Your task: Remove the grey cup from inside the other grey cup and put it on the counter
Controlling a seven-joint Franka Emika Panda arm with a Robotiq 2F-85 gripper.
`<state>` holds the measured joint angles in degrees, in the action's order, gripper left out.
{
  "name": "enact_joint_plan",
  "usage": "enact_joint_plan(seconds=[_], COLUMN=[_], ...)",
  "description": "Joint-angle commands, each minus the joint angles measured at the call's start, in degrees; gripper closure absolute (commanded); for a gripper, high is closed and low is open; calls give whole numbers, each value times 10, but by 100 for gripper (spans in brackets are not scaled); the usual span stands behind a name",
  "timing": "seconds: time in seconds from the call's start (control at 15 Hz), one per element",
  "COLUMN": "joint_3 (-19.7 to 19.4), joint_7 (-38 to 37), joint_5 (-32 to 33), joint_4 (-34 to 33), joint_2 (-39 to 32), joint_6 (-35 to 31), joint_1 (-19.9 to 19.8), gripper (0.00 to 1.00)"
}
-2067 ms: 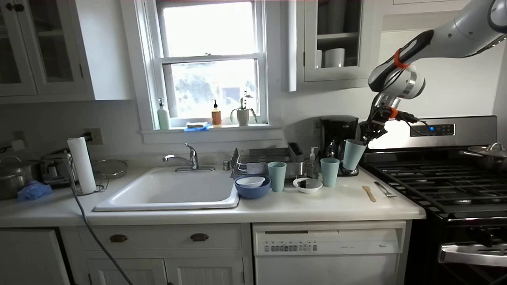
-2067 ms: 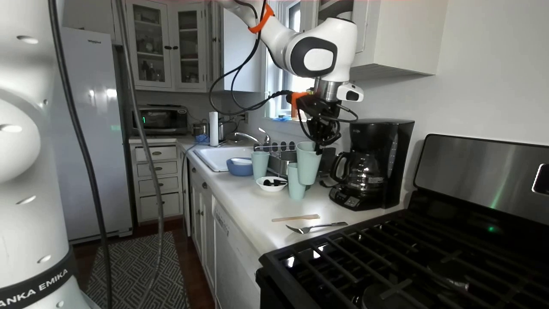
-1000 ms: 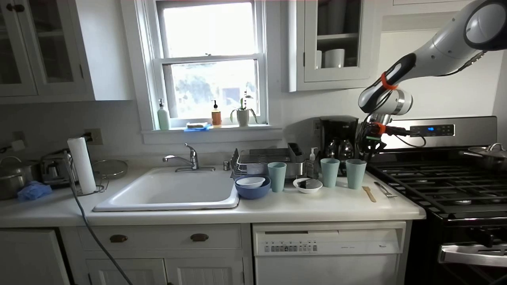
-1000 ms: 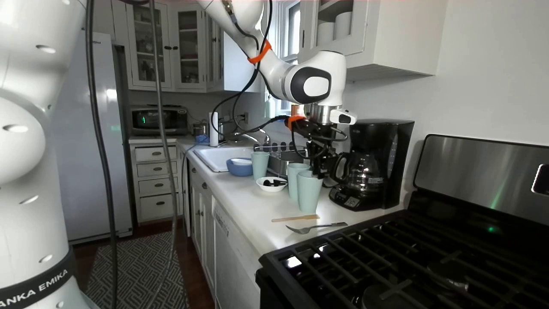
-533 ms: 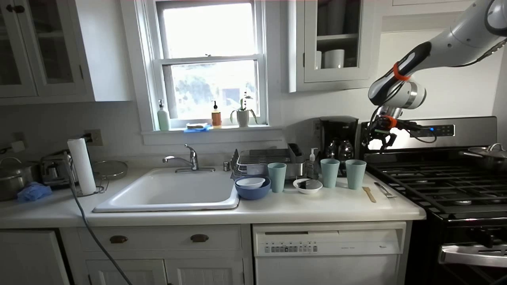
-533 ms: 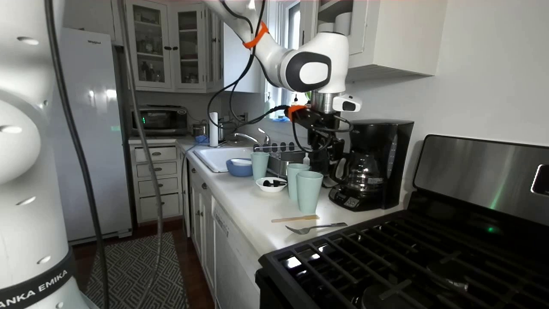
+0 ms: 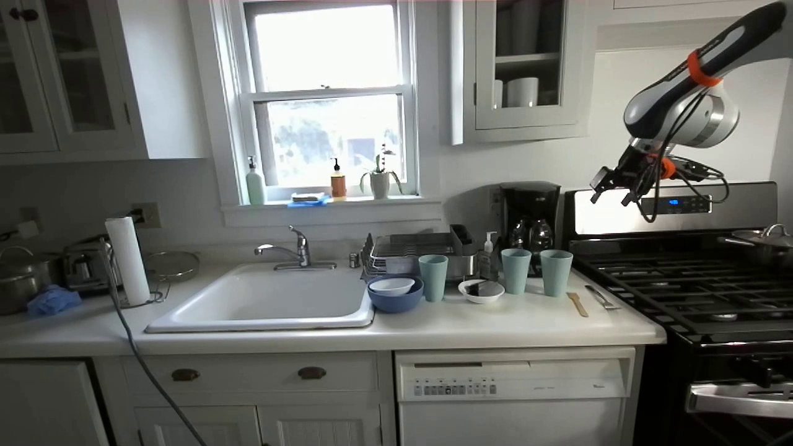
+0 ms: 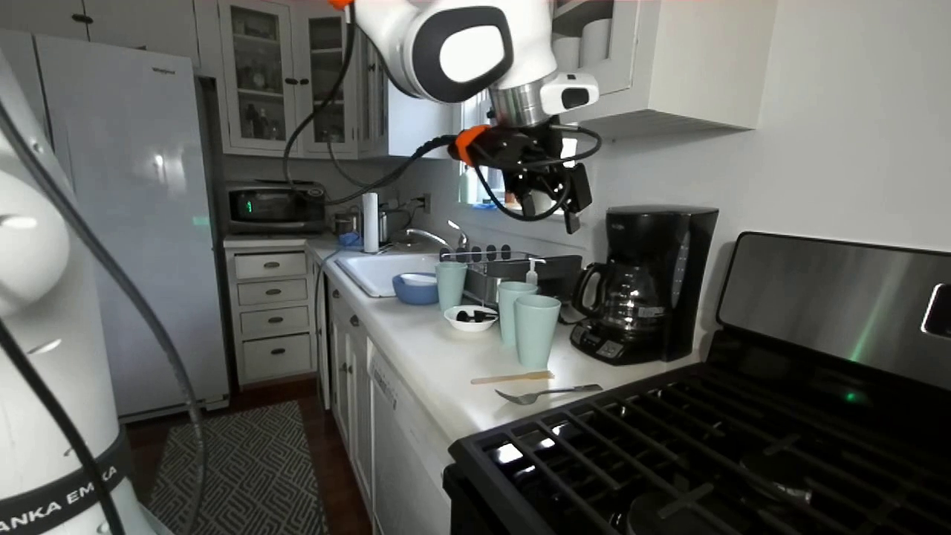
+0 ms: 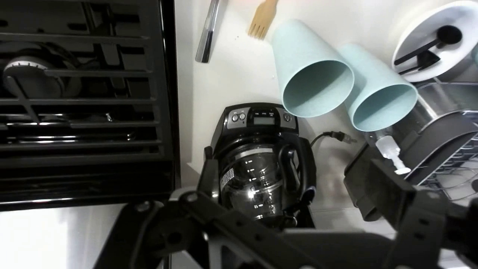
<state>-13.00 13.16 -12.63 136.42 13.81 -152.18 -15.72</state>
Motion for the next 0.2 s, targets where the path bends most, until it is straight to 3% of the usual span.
enact_joint_plan(seconds=[0.0,0.13], joint_3=[-17,-17], joint_7=[-6,-3], joint_5=[16,20], joint_4=[14,32], joint_2=[23,46], joint_6=[0,0], joint_1=[17,18], gripper=[0,0])
